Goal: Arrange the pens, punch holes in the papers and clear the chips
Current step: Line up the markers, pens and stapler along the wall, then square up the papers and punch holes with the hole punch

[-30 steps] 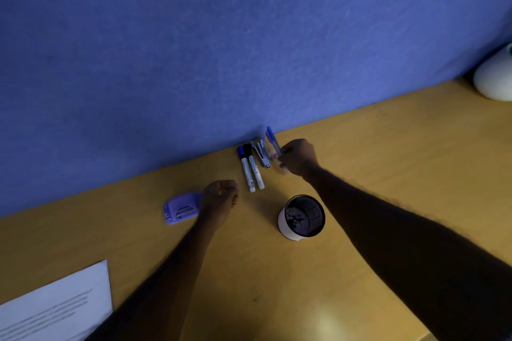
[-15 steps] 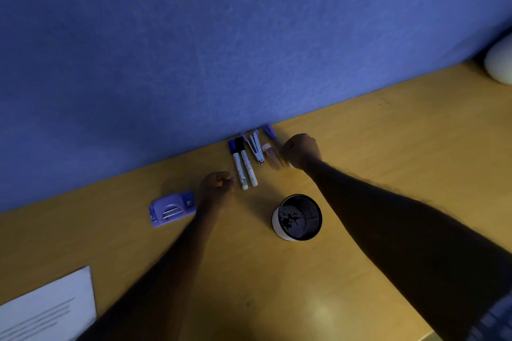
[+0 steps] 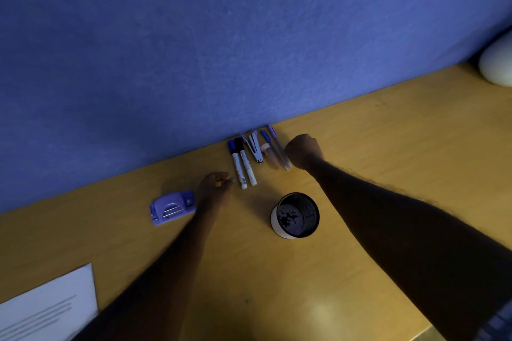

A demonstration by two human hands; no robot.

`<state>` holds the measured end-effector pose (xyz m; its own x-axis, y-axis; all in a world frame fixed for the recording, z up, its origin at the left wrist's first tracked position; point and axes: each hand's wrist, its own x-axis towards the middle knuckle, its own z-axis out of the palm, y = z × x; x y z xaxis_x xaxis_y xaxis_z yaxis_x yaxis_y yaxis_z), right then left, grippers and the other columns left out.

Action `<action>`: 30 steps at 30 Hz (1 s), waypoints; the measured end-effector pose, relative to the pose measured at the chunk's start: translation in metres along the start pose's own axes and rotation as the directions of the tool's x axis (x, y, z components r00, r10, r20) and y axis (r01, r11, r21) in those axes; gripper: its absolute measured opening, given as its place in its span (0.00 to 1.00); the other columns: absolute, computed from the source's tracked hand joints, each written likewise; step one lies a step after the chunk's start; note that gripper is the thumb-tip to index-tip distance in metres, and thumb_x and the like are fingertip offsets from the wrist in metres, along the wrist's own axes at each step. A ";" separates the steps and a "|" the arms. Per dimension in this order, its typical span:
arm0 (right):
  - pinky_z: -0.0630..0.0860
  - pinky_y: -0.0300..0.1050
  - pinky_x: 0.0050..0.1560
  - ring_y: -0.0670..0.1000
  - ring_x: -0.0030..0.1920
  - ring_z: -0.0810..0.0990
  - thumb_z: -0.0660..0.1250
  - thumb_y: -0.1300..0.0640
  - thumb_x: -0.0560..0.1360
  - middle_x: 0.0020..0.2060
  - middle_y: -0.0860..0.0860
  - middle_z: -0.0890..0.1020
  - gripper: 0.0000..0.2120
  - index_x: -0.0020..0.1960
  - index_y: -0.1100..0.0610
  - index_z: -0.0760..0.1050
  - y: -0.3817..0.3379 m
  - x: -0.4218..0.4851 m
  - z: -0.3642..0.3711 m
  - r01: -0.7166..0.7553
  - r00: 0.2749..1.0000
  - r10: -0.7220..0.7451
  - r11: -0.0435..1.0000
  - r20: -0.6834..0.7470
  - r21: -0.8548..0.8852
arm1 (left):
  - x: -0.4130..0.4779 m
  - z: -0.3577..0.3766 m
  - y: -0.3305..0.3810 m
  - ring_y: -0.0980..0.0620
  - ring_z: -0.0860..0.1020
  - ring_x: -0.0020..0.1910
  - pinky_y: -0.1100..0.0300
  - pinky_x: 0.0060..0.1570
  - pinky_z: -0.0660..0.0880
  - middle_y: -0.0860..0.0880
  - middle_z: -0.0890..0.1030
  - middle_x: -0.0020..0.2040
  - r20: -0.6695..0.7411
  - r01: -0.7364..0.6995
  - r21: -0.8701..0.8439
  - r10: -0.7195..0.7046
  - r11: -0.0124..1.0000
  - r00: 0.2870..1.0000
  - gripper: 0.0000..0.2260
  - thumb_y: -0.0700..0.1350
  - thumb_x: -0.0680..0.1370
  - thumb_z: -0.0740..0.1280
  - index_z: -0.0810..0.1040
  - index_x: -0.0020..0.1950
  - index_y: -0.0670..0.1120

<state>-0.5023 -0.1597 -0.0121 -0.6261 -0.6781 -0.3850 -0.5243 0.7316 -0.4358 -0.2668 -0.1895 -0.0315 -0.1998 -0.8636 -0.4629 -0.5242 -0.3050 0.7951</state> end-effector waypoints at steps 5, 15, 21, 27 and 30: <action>0.78 0.43 0.41 0.50 0.43 0.82 0.64 0.56 0.77 0.45 0.54 0.84 0.10 0.49 0.60 0.82 -0.003 -0.015 -0.009 0.114 0.993 -0.114 0.993 0.017 -0.011 | -0.005 -0.008 0.002 0.40 0.81 0.52 0.42 0.54 0.78 0.39 0.82 0.54 -0.008 -0.025 -0.074 0.025 0.997 1.000 0.10 0.40 0.76 0.69 0.79 0.57 0.42; 0.75 0.44 0.47 0.54 0.51 0.82 0.70 0.53 0.75 0.51 0.55 0.85 0.10 0.51 0.58 0.83 -0.037 -0.078 -0.013 0.390 0.921 -0.389 0.920 0.027 -0.034 | -0.037 -0.039 0.001 0.40 0.80 0.43 0.49 0.44 0.76 0.37 0.83 0.50 0.009 -0.161 0.000 0.161 0.987 0.987 0.08 0.41 0.75 0.70 0.79 0.53 0.43; 0.75 0.44 0.53 0.54 0.55 0.80 0.69 0.54 0.75 0.54 0.54 0.83 0.10 0.54 0.57 0.82 -0.060 -0.124 0.000 0.538 0.843 -0.531 0.829 0.083 -0.152 | -0.067 -0.069 -0.016 0.49 0.80 0.46 0.57 0.45 0.75 0.44 0.84 0.50 -0.008 -0.217 0.130 0.219 0.968 0.976 0.10 0.44 0.75 0.71 0.79 0.55 0.44; 0.71 0.43 0.60 0.52 0.61 0.77 0.69 0.53 0.76 0.60 0.53 0.80 0.16 0.61 0.57 0.79 -0.068 -0.177 0.028 0.650 0.759 -0.630 0.748 0.165 -0.137 | -0.106 -0.102 -0.052 0.45 0.80 0.54 0.59 0.53 0.72 0.42 0.83 0.55 -0.006 -0.327 0.363 0.353 0.873 0.936 0.12 0.41 0.75 0.70 0.80 0.57 0.39; 0.70 0.45 0.60 0.52 0.62 0.75 0.68 0.50 0.76 0.63 0.52 0.77 0.16 0.62 0.54 0.77 -0.066 -0.198 0.049 0.658 0.750 -0.618 0.734 0.234 -0.168 | -0.125 -0.119 -0.078 0.47 0.77 0.61 0.56 0.62 0.71 0.45 0.80 0.61 0.036 -0.349 0.440 0.372 0.827 0.927 0.16 0.44 0.76 0.70 0.78 0.63 0.43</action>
<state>-0.3155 -0.0769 0.0526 -0.0107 -0.9778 -0.2094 -0.8935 0.1033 -0.4370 -0.1023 -0.1057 0.0110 -0.4104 -0.8999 -0.1477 -0.7282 0.2259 0.6471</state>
